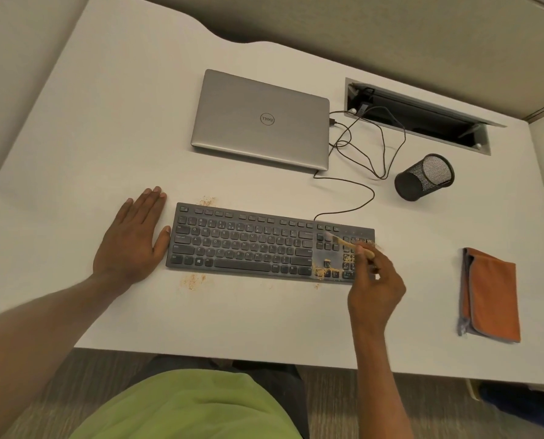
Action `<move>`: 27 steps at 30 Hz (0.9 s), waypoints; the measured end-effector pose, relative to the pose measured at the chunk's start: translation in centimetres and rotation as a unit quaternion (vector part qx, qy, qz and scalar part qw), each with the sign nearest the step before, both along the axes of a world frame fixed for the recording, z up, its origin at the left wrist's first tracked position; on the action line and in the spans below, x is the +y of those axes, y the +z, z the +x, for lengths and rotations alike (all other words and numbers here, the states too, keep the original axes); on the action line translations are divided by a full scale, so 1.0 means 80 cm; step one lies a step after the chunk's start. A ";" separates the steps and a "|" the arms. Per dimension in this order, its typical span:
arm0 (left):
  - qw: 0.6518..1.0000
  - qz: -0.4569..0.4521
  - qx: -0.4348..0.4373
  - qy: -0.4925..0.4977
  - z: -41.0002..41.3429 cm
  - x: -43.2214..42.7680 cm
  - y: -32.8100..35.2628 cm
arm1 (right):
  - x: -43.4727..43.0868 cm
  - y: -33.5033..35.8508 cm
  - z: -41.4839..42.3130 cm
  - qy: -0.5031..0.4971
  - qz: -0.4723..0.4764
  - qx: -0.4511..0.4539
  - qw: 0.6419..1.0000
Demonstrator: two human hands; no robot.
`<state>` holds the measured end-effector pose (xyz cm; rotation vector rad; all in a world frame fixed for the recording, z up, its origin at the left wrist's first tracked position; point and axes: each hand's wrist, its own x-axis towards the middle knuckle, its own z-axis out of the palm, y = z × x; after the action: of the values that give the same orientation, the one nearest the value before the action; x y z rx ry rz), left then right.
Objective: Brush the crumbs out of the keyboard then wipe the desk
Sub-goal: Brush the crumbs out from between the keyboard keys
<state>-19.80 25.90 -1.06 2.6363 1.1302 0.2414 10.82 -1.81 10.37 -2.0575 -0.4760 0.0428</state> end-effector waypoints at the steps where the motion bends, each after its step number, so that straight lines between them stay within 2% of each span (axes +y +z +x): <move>1: 1.000 0.000 -0.001 0.000 0.000 0.000 0.000 | 0.003 -0.003 -0.005 0.002 0.004 0.011 1.000; 7: 1.000 -0.001 0.001 -0.002 0.000 0.000 -0.001 | -0.012 -0.010 -0.017 0.021 -0.038 0.014 0.999; 15: 1.000 0.001 0.004 -0.003 0.001 0.000 0.000 | 0.001 0.000 -0.021 0.015 0.011 0.005 1.000; 23: 1.000 0.002 0.002 -0.001 0.000 0.000 0.001 | -0.022 -0.011 -0.037 0.047 -0.033 0.020 0.998; 27: 1.000 0.000 0.004 -0.001 0.000 0.001 0.001 | -0.031 -0.001 -0.037 0.025 -0.030 0.018 0.999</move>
<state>-19.78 25.96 -1.00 2.6409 1.1298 0.2319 7.86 -4.26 10.29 -2.1001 -0.5098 0.1259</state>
